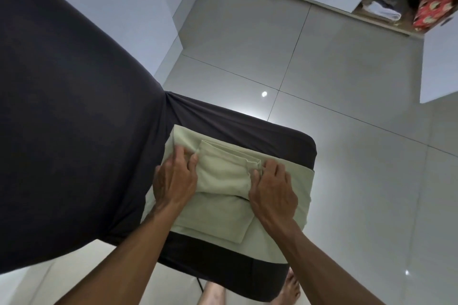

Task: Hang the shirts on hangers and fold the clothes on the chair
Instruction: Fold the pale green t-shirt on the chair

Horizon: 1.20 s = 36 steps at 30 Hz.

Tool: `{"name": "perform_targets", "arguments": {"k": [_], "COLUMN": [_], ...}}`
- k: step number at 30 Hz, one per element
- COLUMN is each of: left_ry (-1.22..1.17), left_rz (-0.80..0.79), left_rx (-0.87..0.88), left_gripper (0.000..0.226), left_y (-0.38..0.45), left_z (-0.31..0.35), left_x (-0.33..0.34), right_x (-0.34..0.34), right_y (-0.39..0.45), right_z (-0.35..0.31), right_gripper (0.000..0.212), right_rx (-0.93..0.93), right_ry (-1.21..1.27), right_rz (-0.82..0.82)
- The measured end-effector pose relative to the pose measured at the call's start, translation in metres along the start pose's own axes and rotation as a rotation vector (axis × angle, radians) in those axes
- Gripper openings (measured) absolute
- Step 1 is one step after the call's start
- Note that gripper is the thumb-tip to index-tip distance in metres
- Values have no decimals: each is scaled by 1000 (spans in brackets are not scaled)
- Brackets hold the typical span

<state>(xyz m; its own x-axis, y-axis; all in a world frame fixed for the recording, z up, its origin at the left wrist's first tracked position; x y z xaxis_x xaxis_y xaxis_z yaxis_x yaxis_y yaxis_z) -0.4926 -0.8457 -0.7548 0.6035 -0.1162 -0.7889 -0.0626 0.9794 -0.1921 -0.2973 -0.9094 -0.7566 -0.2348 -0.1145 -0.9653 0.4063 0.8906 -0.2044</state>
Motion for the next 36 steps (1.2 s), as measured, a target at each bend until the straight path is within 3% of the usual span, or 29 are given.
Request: {"name": "perform_targets", "arguments": {"k": [2, 4, 5, 9, 11, 15, 20, 24, 28, 32, 36], "left_ry": [112, 183, 212, 242, 264, 324, 287, 321, 314, 211, 90], "left_rz": [34, -79, -131, -172, -178, -54, -53, -69, 45, 231, 397], "left_rx": [256, 368, 349, 139, 99, 199, 237, 151, 49, -161, -475], "left_gripper": [22, 28, 30, 44, 47, 46, 45, 50, 50, 48, 39], "left_y": [-6, -7, -6, 13, 21, 20, 2, -15, -36, -69, -115], "left_z": [2, -1, -1, -3, -2, 4, 13, 17, 33, 60, 105], "left_x": [6, 18, 22, 25, 21, 13, 26, 41, 50, 65, 91], "right_x": [4, 10, 12, 15, 11, -6, -2, 1, -17, -25, -38], "right_y": [-7, -12, -13, -4, -1, 13, 16, 16, 23, 49, 77], "right_z": [-1, 0, 2, 18, 18, 13, 25, 48, 63, 91, 115], "right_gripper": [11, 15, 20, 45, 38, 31, 38, 49, 53, 10, 11], "right_rx": [-283, -551, -566, -281, -328, -436, -724, -798, -691, -732, -820], "right_ry": [-122, -199, -228, -200, -232, -203, -144, -148, 119, -54, -220], "right_rz": [194, 173, 116, 0, -4, 62, -81, -133, -356, -470, -557]}}
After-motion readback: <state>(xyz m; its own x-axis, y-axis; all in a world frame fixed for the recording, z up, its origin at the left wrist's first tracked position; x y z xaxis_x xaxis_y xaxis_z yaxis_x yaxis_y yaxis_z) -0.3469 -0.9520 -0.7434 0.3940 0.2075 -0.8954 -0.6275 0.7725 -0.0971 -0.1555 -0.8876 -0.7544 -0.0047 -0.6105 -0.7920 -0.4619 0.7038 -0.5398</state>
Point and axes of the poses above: each hand's wrist, its own y-axis towards the middle knuckle, its own x-axis out of the palm, z = x × y, the point moved 1 cm from there along y, towards the middle knuckle, and after that the axes turned 12 degrees about -y, right-handed, at the moved point
